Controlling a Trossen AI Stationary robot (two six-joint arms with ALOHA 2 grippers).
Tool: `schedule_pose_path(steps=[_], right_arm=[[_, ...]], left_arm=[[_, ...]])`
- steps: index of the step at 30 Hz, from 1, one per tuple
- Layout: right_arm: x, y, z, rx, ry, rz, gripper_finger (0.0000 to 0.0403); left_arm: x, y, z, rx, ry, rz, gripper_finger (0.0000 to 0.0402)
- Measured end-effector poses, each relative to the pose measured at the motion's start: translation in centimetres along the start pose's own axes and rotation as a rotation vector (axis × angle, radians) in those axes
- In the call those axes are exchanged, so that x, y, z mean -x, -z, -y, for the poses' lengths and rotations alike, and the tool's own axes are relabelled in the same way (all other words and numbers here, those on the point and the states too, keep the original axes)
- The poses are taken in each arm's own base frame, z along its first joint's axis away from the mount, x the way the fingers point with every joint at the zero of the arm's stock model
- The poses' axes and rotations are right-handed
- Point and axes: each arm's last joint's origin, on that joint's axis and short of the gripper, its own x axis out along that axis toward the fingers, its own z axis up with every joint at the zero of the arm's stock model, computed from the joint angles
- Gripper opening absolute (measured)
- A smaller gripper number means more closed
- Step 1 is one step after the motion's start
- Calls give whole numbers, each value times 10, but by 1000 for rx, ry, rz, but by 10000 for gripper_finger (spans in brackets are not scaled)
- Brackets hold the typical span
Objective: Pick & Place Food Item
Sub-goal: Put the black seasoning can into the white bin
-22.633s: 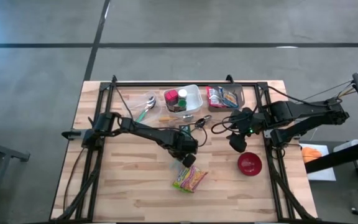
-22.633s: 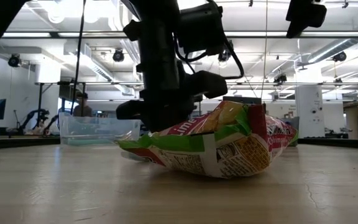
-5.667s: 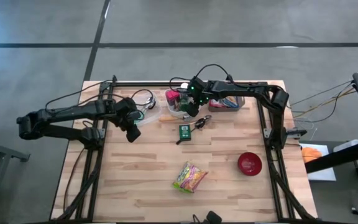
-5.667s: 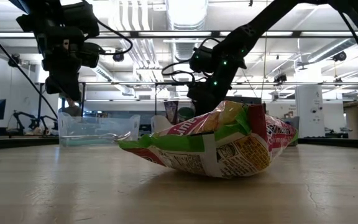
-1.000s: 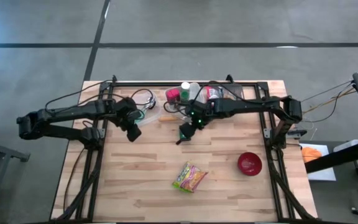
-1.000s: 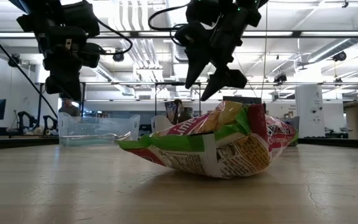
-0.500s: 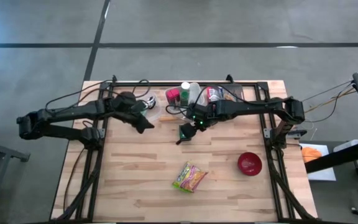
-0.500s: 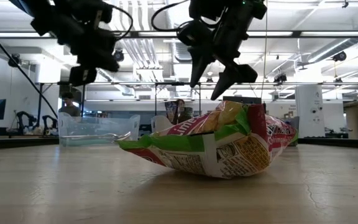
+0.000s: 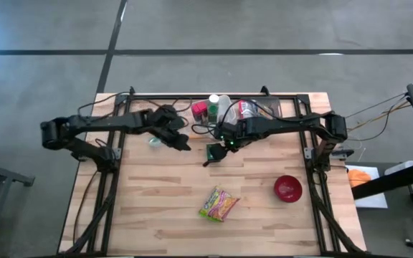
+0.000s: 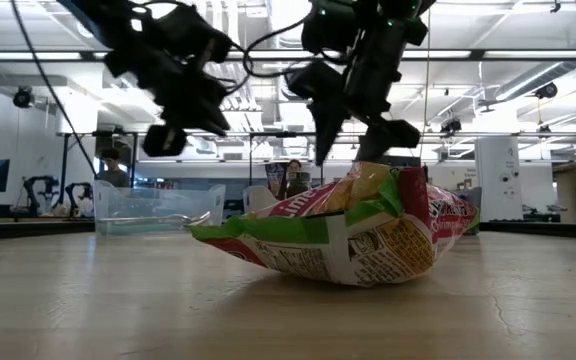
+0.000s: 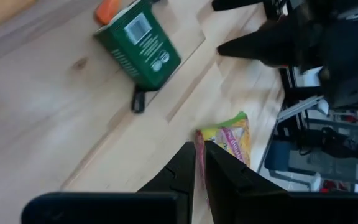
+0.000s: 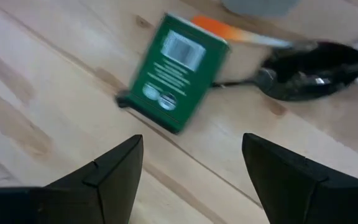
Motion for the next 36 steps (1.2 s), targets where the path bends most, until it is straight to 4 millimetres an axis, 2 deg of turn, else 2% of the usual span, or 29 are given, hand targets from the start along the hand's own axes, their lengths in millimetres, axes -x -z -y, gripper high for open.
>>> schedule_pose_path(steps=[6, 13, 17, 24, 30, 36], right_arm=[[-9, 7, 9, 19, 37, -31, 269], [-15, 11, 16, 53, 58, -39, 269], [-22, 9, 19, 58, 38, 0, 269], [-30, 9, 24, 60, 27, 51, 269], [-20, 2, 12, -46, -24, 79, 269], [-1, -10, -8, -61, -105, 127, 269]], left_arm=[[-14, -20, 11, 10, -8, -26, 36], [-20, -31, 15, 45, -94, -44, 36], [-21, -33, 15, 18, -116, -28, 36], [-17, -26, 1, 3, -330, -22, 36], [-13, -15, -8, -42, -449, -110, 36], [-12, -14, -8, -58, -457, -125, 36]])
